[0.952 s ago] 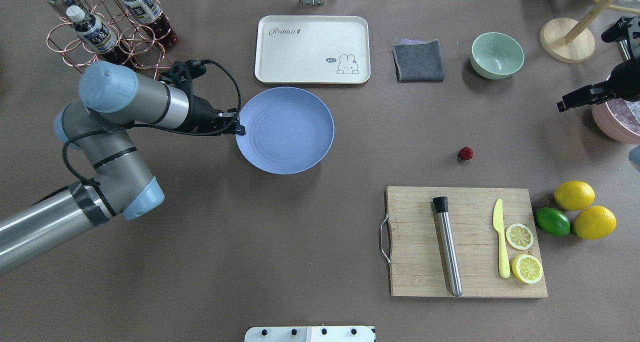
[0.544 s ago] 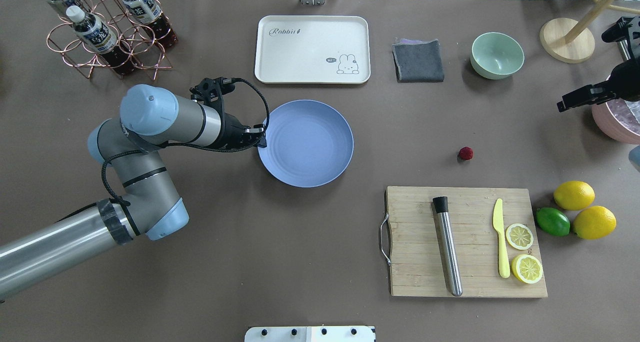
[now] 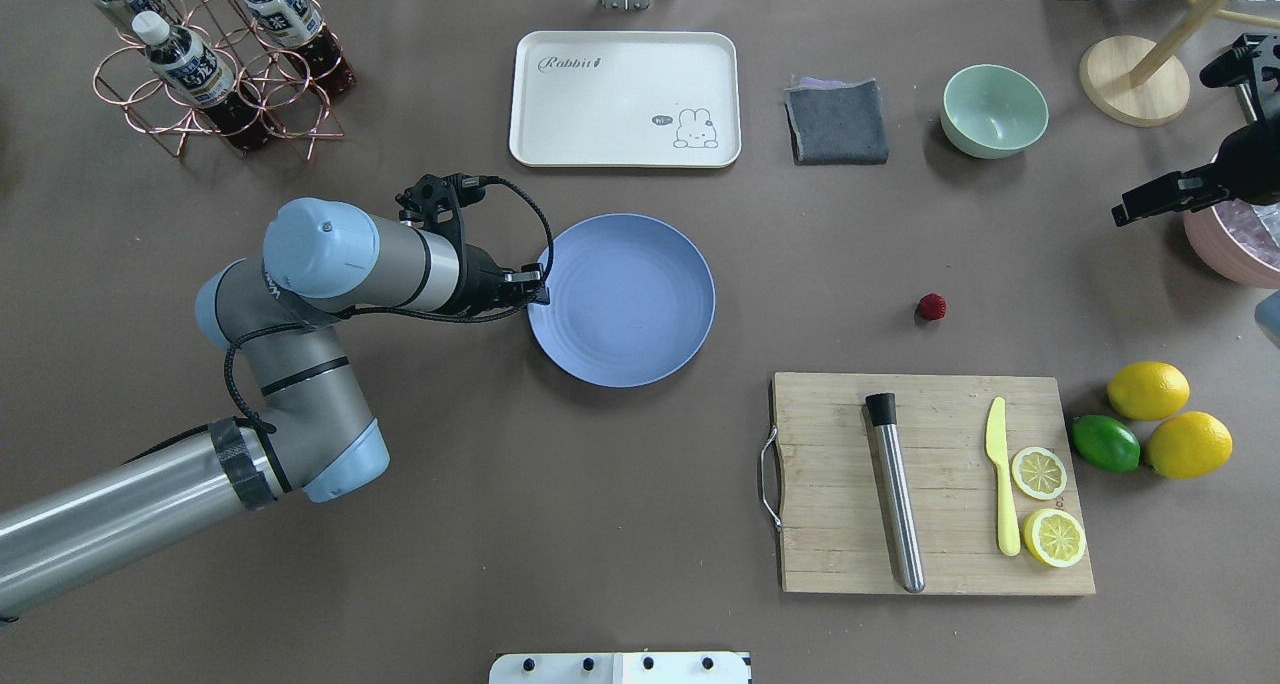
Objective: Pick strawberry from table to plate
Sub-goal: 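Push the blue plate with the left gripper toward the table center, then withdraw the left arm while the right gripper reaches toward the strawberry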
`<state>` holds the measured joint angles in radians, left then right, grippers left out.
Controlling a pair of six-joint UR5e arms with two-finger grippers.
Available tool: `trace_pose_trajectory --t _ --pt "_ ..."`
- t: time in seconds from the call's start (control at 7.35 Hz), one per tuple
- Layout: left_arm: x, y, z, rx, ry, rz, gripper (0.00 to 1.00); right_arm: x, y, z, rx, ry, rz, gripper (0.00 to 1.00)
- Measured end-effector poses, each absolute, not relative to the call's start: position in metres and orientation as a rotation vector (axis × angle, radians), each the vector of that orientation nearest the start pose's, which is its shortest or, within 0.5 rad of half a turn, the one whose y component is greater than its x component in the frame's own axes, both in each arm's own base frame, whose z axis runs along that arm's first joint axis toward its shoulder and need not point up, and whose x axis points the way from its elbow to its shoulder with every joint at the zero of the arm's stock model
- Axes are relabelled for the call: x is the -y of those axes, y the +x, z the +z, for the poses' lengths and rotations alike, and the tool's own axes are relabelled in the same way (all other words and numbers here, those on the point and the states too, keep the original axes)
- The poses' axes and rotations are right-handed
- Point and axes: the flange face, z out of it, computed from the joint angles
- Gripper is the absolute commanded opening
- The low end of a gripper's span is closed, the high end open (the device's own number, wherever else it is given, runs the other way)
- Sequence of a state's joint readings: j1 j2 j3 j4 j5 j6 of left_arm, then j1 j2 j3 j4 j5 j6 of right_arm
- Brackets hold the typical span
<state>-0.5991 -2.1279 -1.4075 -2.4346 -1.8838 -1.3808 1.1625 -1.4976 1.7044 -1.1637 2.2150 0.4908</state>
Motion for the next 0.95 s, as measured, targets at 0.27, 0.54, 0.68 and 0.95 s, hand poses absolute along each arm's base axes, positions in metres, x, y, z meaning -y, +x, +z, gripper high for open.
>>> trace_pose_trajectory --t 0.27,0.54,0.68,0.95 --pt "0.502 0.484 0.326 -1.245 0.220 -0.130 0.98 0.530 -0.165 0.499 0.838 0.249 -0.092 1.00" --pt "0.525 0.395 0.378 -1.208 0.231 -0.064 0.98 0.531 -0.195 0.478 0.866 0.226 -0.060 1.00" --pt "0.537 0.341 0.414 -1.172 0.251 -0.020 0.98 0.531 -0.208 0.468 0.877 0.218 -0.047 1.00" --pt "0.558 0.218 0.493 -1.040 0.300 0.078 0.98 0.529 -0.241 0.449 0.887 0.205 -0.016 1.00"
